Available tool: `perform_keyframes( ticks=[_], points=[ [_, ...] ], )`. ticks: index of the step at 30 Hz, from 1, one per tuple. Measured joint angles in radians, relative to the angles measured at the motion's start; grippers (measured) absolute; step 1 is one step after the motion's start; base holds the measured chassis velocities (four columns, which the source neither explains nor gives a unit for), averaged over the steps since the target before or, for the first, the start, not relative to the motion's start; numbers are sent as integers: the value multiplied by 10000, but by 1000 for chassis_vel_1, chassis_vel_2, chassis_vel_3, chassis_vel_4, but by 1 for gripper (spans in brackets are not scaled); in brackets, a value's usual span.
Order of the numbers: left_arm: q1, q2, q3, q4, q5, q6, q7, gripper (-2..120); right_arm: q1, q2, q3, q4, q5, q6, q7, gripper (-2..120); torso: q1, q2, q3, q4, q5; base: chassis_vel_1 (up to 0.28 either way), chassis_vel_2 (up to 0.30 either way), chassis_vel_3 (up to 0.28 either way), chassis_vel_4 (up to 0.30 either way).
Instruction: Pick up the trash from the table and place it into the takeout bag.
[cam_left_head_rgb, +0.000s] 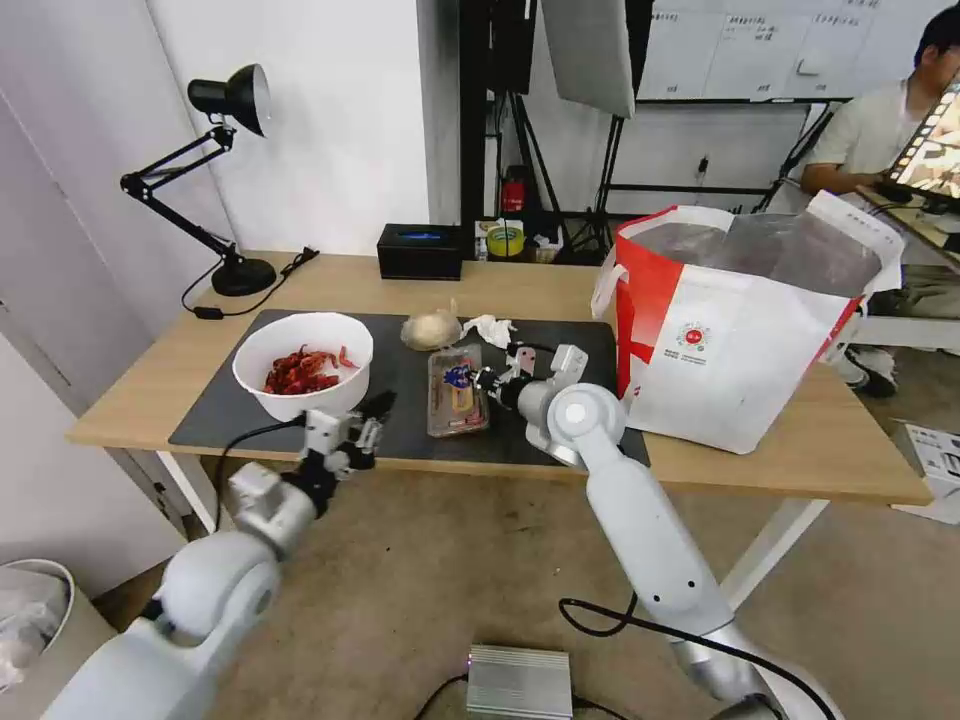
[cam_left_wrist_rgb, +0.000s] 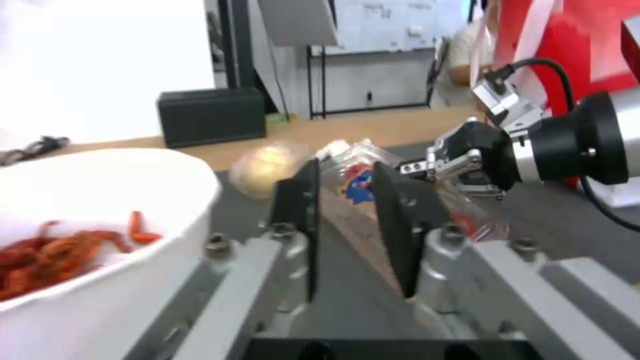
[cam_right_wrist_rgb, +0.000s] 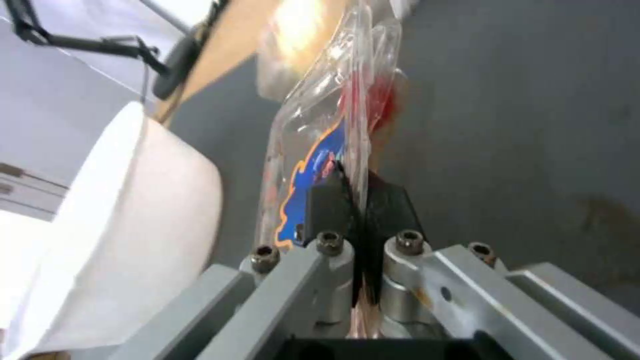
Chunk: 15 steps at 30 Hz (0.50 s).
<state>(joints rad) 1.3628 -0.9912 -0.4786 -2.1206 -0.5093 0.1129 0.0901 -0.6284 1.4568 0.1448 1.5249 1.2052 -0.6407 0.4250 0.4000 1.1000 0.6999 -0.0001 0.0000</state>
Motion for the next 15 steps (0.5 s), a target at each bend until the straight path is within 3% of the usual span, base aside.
perform_keyframes(
  ticks=[6, 15],
  points=[
    [1221, -445, -796, -665, 153, -227, 167, 55, 151, -260, 187, 796, 20, 38, -71, 0, -1, 0, 0, 2, 0, 0, 0, 0, 0],
    [1610, -806, -943, -802, 320, -355, 195, 84, 628, -1103, 557, 1903, 639, 210, 180, 0, -1, 0, 1, 1, 2, 0, 0, 0, 0]
  ],
)
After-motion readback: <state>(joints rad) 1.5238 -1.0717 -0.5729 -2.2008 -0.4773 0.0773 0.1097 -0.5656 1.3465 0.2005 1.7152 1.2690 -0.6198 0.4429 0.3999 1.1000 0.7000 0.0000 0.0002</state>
